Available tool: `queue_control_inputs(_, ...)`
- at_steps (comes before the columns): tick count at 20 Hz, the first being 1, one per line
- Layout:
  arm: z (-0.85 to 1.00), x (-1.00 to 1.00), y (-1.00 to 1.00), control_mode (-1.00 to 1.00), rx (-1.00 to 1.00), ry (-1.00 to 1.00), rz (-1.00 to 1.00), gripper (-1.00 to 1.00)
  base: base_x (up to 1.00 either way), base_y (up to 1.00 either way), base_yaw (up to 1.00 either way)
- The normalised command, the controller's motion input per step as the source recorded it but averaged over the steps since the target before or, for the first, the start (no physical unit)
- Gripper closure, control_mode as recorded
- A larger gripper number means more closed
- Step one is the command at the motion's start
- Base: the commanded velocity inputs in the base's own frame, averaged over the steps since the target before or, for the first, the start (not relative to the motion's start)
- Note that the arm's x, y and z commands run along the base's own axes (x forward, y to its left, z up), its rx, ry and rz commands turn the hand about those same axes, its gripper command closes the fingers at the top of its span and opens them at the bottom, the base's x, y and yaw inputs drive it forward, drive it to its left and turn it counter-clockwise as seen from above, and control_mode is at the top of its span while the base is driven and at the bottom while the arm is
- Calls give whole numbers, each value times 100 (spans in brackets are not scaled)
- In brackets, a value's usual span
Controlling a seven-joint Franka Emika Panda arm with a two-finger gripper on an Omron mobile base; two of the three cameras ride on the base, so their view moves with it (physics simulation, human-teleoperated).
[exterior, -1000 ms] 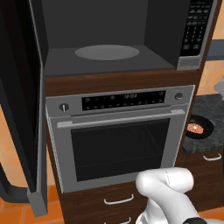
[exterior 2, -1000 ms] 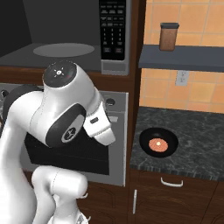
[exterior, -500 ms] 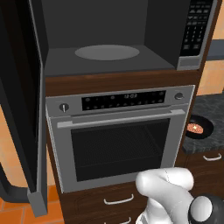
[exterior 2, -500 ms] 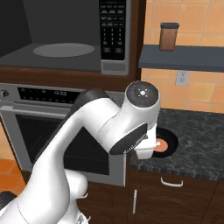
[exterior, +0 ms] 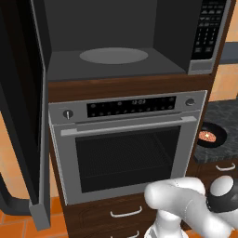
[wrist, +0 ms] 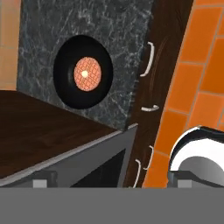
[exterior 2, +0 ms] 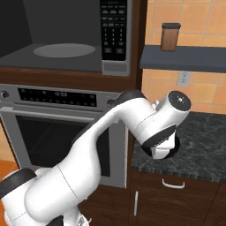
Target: Open the microwave, place the bowl with waffle inside the microwave, then close the microwave door and turn it on.
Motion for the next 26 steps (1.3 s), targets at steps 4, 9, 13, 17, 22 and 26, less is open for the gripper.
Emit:
queue_control_inputs(4,-66,82,-2,-100,6,15,7,-100,0,0,0)
queue_control_inputs(9,-50,47,-28,-100,16,0,8,-100,0,0,0)
queue_control_inputs(13,-56,29,-50,-100,21,-1,3,-100,0,0,0)
queue_control_inputs(17,-69,41,-29,-100,12,0,3,-100,0,0,0)
queue_control_inputs(22,-51,43,-8,-100,3,0,0,-100,0,0,0)
queue_control_inputs(26,-42,33,-17,-100,0,1,0,-100,0,0,0)
